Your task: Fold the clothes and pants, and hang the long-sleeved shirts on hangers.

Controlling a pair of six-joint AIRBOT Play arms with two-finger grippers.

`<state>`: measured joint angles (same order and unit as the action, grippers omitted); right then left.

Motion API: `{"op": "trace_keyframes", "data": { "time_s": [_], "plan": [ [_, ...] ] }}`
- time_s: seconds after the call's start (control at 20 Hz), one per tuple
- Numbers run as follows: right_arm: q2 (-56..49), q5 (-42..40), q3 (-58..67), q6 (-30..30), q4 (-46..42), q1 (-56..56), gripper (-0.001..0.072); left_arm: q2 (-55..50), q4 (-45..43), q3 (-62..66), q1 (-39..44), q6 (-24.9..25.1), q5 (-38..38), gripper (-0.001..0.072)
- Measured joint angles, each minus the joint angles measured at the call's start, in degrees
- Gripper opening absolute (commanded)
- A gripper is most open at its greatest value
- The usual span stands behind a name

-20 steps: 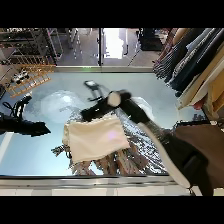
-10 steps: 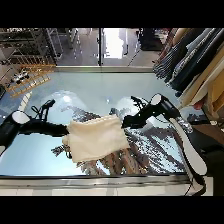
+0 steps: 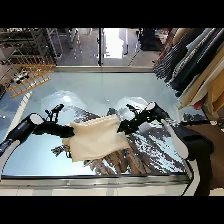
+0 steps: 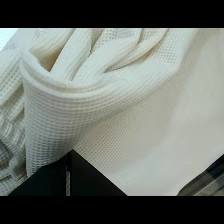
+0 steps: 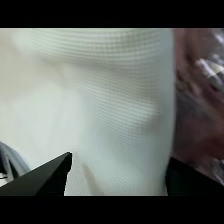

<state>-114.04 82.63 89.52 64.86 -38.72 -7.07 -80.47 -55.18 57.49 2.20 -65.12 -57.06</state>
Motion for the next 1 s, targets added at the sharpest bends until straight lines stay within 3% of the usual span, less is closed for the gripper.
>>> {"op": "trace_keyframes", "data": {
  "time_s": [0.05,0.1,0.15,0.2,0.35,0.6,0.8,1.0],
  "plan": [
    [-1.55,0.66,1.18,-0.07,2.36,-1.46,0.0617,-0.15,0.0,0.0,0.02,0.0,0.37,0.0023],
    [-3.1,1.09,2.4,-0.04,4.52,-3.13,0.0401,-0.22,0.0,0.0,0.02,0.0,0.66,0.0023],
    [-4.61,1.66,3.74,-0.02,6.95,-5.05,0.0093,-0.28,-0.02,0.0,0.02,0.0,0.94,0.0023],
    [-5.53,2.05,5.07,0.2,9.35,-6.71,0.0028,-0.31,-0.07,0.02,0.02,0.0,1.03,0.0022],
    [-6.03,2.25,9.57,2.93,13.99,-9.99,0.0027,0.85,-0.17,0.59,-0.42,-0.02,0.92,0.0022],
    [4.83,2.47,15.52,12.13,9.81,-6.14,0.0025,9.6,-0.17,5.73,-3.74,-0.02,-6.1,0.0023],
    [19.78,2.23,17.75,19.96,3.32,6.54,0.0024,19.26,-0.11,8.0,-6.4,-0.02,-10.95,0.0023],
    [32.28,2.49,18.45,24.22,-1.01,27.5,0.0024,25.88,0.85,8.59,-7.21,-0.5,-16.17,0.0023]
  ]
}}
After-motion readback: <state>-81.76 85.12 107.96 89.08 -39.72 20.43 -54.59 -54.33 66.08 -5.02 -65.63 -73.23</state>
